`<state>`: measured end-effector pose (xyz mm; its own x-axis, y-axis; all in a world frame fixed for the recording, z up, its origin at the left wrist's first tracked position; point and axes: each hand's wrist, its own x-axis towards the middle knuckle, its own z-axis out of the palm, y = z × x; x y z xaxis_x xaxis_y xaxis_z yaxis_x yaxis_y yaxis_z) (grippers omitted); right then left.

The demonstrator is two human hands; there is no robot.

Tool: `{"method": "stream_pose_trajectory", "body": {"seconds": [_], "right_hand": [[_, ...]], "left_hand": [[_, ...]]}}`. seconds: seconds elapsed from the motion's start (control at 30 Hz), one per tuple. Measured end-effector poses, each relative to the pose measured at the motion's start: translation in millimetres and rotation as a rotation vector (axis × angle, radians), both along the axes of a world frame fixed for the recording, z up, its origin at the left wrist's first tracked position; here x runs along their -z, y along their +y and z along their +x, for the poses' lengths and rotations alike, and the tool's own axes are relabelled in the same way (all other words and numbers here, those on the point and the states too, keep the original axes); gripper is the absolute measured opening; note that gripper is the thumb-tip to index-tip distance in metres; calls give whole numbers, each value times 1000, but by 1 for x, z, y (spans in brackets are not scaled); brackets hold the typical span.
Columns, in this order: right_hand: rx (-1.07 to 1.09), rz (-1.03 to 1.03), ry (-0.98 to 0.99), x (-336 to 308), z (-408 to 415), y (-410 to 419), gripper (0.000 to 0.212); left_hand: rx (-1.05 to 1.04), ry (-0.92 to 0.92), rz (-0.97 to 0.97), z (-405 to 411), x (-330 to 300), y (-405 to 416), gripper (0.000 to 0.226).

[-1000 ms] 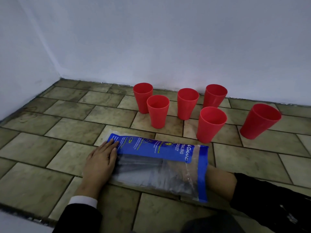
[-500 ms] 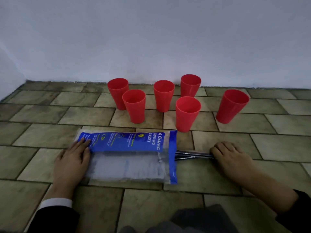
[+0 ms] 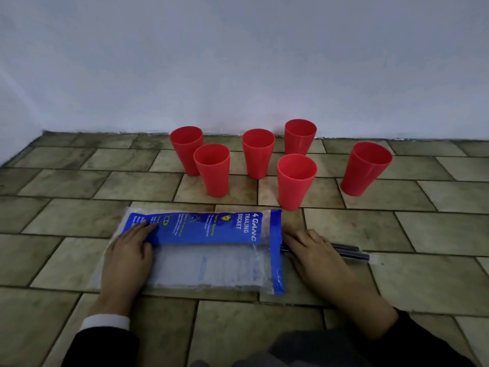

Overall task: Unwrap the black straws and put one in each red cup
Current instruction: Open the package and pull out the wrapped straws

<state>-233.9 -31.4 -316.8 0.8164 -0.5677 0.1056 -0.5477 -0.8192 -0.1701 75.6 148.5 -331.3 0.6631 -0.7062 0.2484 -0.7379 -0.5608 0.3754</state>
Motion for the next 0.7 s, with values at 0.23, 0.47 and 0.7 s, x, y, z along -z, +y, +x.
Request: {"method": "stream_pose_trajectory", "body": {"seconds": [0.23, 0.47, 0.7], "right_hand": [[94, -71, -52, 5, -40, -13, 61], [170, -4, 0, 10, -62, -20, 55], [118, 27, -302, 0, -32, -2, 48]], "left_hand": [[-16, -8, -6, 0, -2, -1, 46], [-36, -10, -12, 1, -4, 3, 40], [-61, 50, -100, -4, -8, 2, 41]]}}
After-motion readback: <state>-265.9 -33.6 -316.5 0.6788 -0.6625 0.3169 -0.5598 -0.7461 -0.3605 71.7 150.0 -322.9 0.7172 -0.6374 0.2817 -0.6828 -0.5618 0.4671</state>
